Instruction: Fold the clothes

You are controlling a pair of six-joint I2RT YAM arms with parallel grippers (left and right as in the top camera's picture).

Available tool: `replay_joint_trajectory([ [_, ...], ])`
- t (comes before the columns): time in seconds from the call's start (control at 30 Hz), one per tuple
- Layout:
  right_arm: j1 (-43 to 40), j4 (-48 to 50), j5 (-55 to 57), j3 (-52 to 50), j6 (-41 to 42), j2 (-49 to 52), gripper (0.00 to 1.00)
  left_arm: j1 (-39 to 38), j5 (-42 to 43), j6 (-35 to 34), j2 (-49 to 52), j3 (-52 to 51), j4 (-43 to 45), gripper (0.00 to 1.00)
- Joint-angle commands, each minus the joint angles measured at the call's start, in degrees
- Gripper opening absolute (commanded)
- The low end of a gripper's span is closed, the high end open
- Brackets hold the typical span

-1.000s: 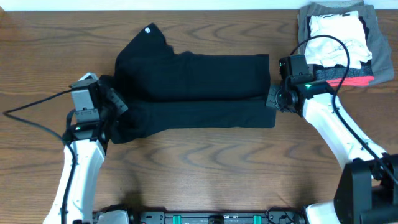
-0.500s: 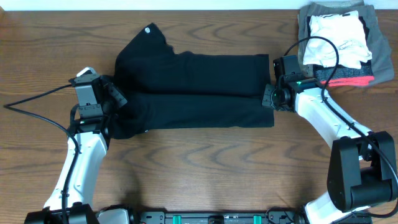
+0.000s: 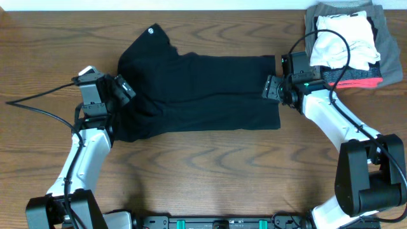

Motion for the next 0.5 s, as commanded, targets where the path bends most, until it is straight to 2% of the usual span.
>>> replay_joint_trajectory([
  [0.0, -0.4, 1.5, 0.1, 1.0, -1.3, 0.3, 0.77, 0.0, -1.1, 4.2, -0.3, 1.9, 0.5, 0.98],
  [0.17, -0.4, -1.4, -2.9, 4.7, -5.0, 0.2, 0.78, 0.0, -1.1, 5.7, -1.7, 5.9, -2.7, 0.98],
  [0.33, -0.4, -10.8, -2.9, 13.5, -9.6, 0.2, 0.81, 0.0, -1.1, 5.9, -1.7, 13.6, -12.6, 0.98],
  [0.47, -0.4, -16.6, -2.9, 21.2, -12.7, 0.2, 0.86, -0.6, -0.5, 9.6, -1.4, 19.7, -19.2, 0.98],
])
